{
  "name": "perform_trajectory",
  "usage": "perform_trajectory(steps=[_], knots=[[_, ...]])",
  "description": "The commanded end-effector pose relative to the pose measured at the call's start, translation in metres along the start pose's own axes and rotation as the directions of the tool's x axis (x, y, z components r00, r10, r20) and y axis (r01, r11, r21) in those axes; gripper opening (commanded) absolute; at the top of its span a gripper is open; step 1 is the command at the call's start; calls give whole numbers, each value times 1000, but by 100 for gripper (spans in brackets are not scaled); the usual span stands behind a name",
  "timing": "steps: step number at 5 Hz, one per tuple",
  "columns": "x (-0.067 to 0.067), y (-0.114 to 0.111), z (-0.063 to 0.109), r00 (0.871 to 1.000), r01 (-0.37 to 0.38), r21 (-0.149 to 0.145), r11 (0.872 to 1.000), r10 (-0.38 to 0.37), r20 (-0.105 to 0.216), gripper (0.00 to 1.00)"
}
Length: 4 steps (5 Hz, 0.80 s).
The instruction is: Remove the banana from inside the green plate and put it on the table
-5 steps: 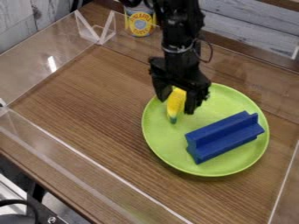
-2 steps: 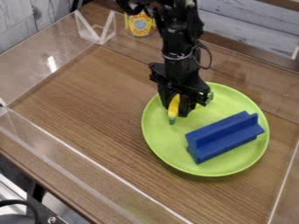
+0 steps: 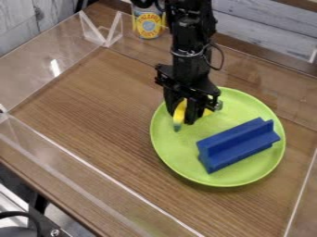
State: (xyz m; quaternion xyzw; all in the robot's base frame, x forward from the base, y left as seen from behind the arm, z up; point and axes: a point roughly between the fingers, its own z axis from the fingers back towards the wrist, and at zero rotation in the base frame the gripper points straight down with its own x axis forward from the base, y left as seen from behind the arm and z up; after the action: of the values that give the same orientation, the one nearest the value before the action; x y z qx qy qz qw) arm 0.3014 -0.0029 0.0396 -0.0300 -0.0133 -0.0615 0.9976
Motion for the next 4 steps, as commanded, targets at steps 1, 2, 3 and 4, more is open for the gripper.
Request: perform_trajectory(steps=[1,2,3,4], knots=[[10,3,35,997,4,20,1000,-5,71,0],[9,8,52,998,-10,29,1000,8,68,0],[5,21,63,997,-24,37,999,21,79,0],[-1,38,66,995,-51,46,998,47,84,0]])
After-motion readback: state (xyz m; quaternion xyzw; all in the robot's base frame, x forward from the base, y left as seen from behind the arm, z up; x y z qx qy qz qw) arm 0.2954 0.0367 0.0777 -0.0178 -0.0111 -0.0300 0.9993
